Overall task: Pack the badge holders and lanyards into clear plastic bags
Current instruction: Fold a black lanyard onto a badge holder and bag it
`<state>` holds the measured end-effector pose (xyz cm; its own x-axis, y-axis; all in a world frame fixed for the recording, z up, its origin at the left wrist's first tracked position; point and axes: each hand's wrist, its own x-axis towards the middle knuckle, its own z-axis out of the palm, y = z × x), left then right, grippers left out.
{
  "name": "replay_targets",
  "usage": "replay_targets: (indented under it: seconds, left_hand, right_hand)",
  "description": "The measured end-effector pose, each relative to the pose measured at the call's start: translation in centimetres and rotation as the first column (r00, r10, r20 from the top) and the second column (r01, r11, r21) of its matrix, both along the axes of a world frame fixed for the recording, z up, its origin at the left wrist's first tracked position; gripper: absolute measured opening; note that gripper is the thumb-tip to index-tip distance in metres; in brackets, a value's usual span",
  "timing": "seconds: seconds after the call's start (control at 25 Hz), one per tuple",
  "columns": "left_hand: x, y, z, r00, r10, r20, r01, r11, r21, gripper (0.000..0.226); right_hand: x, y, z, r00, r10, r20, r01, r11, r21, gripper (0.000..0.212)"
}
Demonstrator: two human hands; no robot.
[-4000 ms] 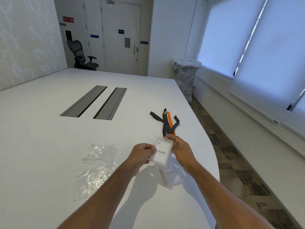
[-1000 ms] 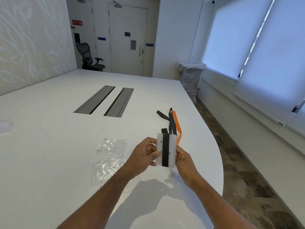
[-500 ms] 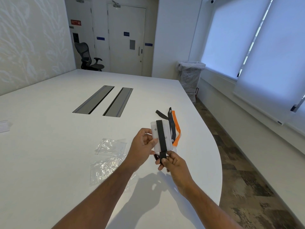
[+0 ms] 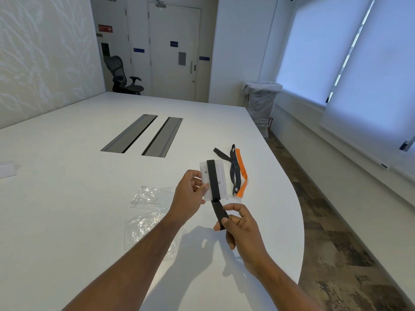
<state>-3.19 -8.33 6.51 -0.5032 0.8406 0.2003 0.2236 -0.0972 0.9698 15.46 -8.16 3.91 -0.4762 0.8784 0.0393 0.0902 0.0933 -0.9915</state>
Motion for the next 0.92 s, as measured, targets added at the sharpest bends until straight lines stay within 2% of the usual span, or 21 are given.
replay_targets:
  seconds: [0.12, 0.32, 0.56, 0.72, 0.8, 0.92]
  left_hand:
    - [-0.1, -0.1, -0.3, 1.000, -0.026, 0.000, 0.026, 1.000, -0.012, 0.025]
    - [0.2, -0.4, -1.1, 0.990, -0.119, -0.081, 0.115, 0.992, -0.054, 0.028]
    - [0.2, -1.0, -2.6, 0.972, -0.217, -0.086, 0.211, 0.975, -0.067, 0.023]
    - [0.4, -1.2, -3.3, 0.958, -0.262, -0.112, 0.254, 0.964, -0.084, 0.024]
    - [0.4, -1.3, -3.6, 0.953, -0.271, -0.133, 0.259, 0.960, -0.103, 0.025]
    - [0.1, -1.6, -4.1, 0.943, -0.298, -0.147, 0.283, 0.952, -0.118, 0.025]
  right_hand:
    - [0.2, -0.3, 0.7, 0.999, 0.015, -0.035, -0.014, 1.000, 0.012, 0.018]
    - [0.3, 0.7, 2.2, 0.994, 0.097, -0.050, -0.092, 0.992, 0.088, 0.020]
    - [-0.2, 3.2, 2.6, 0.983, -0.060, 0.176, 0.011, 0.964, 0.267, 0.025]
    - [-0.9, 4.2, 2.2, 0.948, -0.133, 0.290, 0.012, 0.923, 0.384, 0.025]
    - [-1.2, 4.7, 2.1, 0.927, -0.177, 0.330, 0.004, 0.887, 0.462, 0.017]
    - [-1.4, 5.5, 2.0, 0.891, -0.282, 0.357, -0.033, 0.743, 0.668, 0.012]
